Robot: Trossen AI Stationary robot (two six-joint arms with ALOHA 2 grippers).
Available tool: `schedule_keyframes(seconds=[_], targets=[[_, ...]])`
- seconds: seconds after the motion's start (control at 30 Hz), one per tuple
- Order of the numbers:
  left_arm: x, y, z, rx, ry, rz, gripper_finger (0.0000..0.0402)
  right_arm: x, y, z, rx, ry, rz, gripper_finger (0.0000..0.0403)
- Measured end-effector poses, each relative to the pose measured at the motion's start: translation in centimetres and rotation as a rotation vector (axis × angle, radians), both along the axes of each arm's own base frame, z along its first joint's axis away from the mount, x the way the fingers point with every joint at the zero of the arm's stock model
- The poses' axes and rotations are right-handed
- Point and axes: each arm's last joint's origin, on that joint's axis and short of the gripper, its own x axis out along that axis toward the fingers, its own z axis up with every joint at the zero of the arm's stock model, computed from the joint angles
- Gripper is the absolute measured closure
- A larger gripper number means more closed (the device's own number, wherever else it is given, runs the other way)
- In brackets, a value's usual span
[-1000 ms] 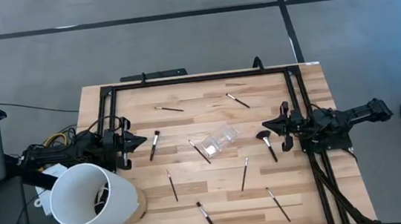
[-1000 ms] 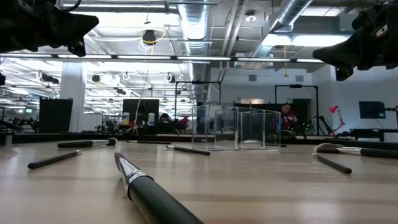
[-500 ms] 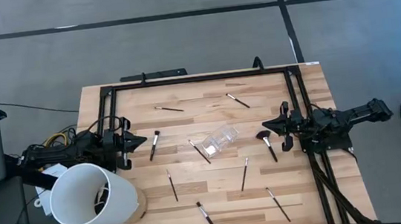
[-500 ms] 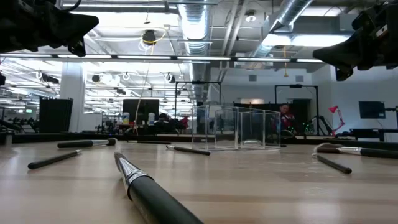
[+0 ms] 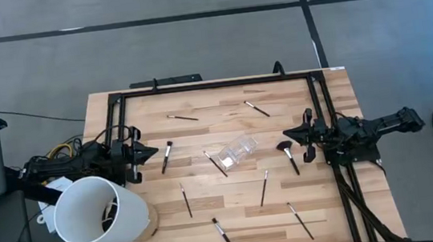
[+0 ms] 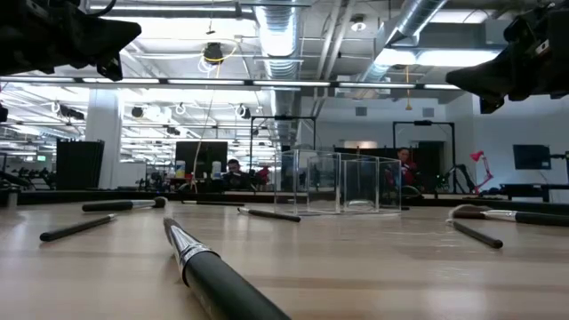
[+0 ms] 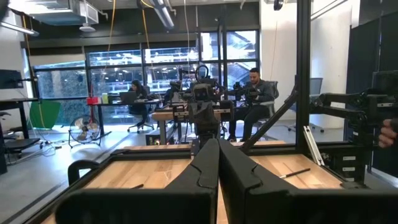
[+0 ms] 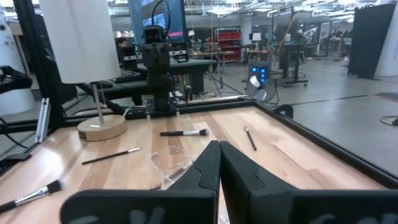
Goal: Put items in baskets/containers
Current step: Put the black highlighter brush into the transparent organizer
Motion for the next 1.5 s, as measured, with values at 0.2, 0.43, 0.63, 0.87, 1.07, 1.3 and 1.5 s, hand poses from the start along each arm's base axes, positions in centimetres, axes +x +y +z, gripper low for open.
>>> schedule_keyframes(seconds=[0.2,0.43,0.63,0.87,1.07,1.3,1.5], targets=[[-0.1,0.0,0.4,-0.047,-0.040,-0.013,0.0398,0.0,0.0,0.0,0.000,-0.001,0.003,0.0402],[-0.1,0.0,0.4,-0.128,-0.043,-0.035,0.0398,0.0,0.0,0.2,0.002,-0.016,0.004,0.0402],[-0.1,0.0,0.4,-0.154,-0.043,-0.042,0.0398,0.0,0.0,0.1,0.002,-0.015,0.007,0.0402],[0.1,0.2,0.3,-0.166,-0.025,0.011,0.0398,0.0,0.0,0.2,0.004,-0.022,-0.017,0.0402],[0.8,0.3,-0.4,-0.174,0.053,0.090,0.0398,0.0,-0.4,0.2,0.066,-0.027,-0.073,0.0401],[1.6,1.1,-0.5,-0.159,0.071,0.221,0.0397,0.2,-1.2,0.3,0.115,0.097,-0.165,0.0374],[2.1,2.2,-0.6,-0.164,0.064,0.318,0.0380,0.6,-2.0,2.4,0.180,0.185,-0.262,0.0348]])
